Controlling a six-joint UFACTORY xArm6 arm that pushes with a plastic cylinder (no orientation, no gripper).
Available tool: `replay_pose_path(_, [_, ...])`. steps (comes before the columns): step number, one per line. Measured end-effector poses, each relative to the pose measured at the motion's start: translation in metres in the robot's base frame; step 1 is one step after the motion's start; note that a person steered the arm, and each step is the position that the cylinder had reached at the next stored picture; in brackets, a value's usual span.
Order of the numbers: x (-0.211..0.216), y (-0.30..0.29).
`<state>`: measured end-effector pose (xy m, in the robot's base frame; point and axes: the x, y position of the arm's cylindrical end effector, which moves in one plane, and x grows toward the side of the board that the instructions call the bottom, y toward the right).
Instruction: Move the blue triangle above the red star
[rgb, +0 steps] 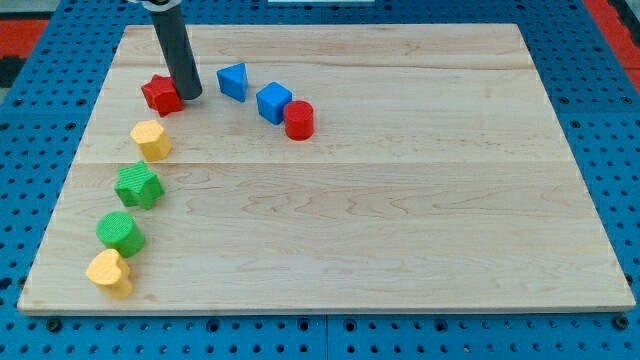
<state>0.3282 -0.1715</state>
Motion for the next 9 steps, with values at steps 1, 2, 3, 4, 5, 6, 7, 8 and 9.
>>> replay_pose_path(1, [0.008,0.008])
replay_pose_path(2, [0.029,0.037])
replay_pose_path(3, [0.033,0.06])
replay_pose_path(4, [0.013,0.069])
replay_pose_path(5, [-0.009,0.069])
replay_pose_path(6, [-0.031,0.072])
replay_pose_path(7, [-0.05,0.074])
replay_pose_path(8, [-0.066,0.09])
replay_pose_path(9, [-0.085,0.103])
